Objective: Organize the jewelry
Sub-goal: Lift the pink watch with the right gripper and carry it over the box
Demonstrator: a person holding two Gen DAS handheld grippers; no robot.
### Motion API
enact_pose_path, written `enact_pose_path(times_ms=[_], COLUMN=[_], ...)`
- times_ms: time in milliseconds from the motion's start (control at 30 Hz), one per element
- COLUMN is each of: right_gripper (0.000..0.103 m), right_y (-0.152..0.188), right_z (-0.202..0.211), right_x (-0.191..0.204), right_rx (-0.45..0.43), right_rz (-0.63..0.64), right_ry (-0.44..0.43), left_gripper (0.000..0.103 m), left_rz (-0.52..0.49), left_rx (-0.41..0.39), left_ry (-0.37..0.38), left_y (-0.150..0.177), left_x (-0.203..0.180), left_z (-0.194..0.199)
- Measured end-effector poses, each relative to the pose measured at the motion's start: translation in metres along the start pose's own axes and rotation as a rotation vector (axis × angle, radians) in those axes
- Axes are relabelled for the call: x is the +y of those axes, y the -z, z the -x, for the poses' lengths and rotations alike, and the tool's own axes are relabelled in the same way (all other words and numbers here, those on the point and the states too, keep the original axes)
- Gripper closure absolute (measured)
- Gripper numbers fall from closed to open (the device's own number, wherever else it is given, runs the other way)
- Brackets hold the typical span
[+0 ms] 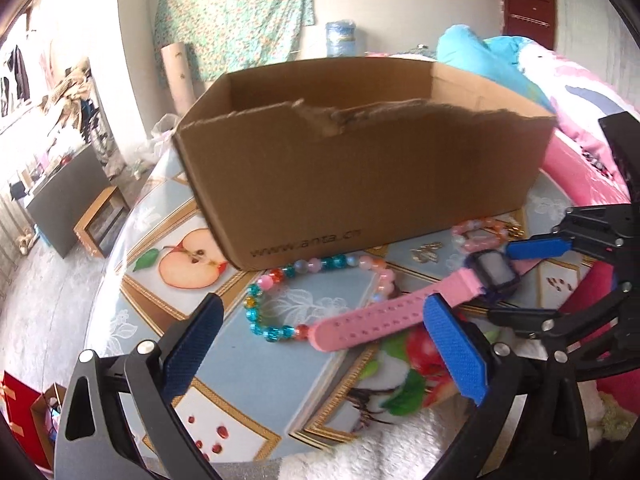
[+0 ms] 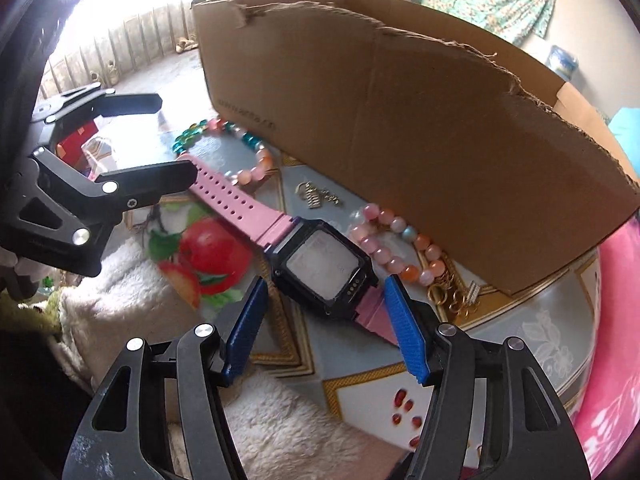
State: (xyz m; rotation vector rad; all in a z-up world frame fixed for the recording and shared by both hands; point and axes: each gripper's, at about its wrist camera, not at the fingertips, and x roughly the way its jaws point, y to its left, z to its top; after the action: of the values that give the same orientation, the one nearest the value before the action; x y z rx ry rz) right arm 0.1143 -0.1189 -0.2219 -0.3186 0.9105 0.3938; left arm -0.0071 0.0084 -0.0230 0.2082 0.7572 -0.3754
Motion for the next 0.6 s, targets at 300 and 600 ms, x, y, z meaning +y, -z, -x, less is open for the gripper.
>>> enact_pose_path(times_ms=[300, 600], right_gripper=[0.062, 0.066], right_y=[0.018, 0.016], right_z=[0.011, 0.013], right_x=[0.008, -0.031], right_rx=[-0.008, 0.039], right_rz=[-0.021, -0.077], right_ry=[0.017, -0.169], left_gripper=[0.006, 0.02], left_rz=[-0.188, -0.37], left_rx=[-0.031, -0.06], left_ry=[0.031, -0.011], left_y=[0.005, 0.012], left_x=[-0.04, -0.066], left_z=[0.014, 0.006])
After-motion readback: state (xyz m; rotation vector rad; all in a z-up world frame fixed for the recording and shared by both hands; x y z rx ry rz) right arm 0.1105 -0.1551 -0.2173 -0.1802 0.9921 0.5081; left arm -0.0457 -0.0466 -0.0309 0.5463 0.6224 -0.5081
